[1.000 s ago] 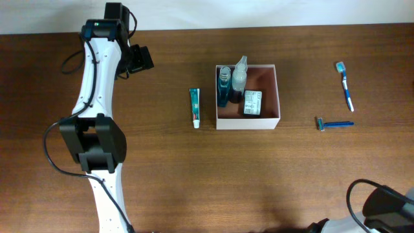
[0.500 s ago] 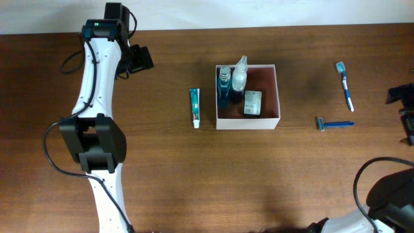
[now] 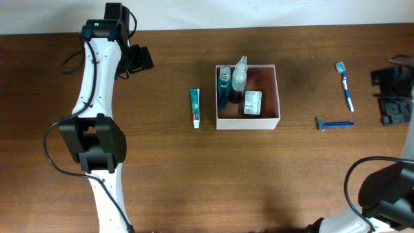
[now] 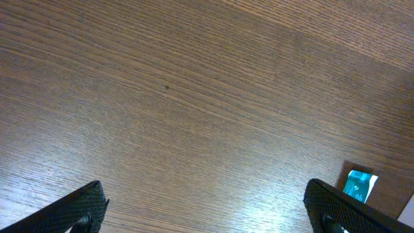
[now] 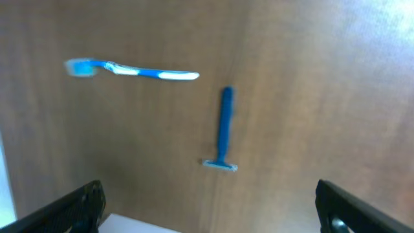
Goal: Pack container
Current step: 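Move the right gripper forward over the blue toothbrush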
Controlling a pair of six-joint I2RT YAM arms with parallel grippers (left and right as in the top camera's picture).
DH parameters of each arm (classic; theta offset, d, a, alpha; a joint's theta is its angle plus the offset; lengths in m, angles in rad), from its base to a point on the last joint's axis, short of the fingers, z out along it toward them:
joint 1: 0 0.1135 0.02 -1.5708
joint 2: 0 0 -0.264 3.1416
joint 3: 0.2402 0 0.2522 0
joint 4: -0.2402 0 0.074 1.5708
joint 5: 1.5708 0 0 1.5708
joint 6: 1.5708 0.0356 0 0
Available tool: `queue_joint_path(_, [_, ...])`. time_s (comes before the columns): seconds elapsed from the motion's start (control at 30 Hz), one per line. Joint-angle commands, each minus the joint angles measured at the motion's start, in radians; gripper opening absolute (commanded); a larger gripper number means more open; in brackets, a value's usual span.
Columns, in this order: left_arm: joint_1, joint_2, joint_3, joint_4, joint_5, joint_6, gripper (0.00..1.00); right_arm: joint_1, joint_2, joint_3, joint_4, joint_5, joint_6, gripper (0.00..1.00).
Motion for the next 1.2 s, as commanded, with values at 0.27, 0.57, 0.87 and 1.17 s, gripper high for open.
queue_joint_path(0.27, [0.002,0.006,0.011,-0.001,-0.004,0.015,0.99,0.063,0.133,-0.006,0.198,-0.019,-0.727,0.99])
queue_joint_path(0.57, [0.002,0.006,0.011,-0.001,-0.004,0.016,0.99,0.064,0.142,-0.006,0.275,-0.148,-1.083,0.99])
queue_joint_path(0.87, [0.002,0.006,0.011,-0.001,-0.004,0.016,0.99,0.061,0.171,-0.006,0.427,-0.154,-1.283,0.99])
queue_joint_path(1.17, [0.002,0.006,0.011,-0.001,-0.004,0.016,0.99,0.040,0.304,-0.006,0.459,-0.156,-1.276,0.99])
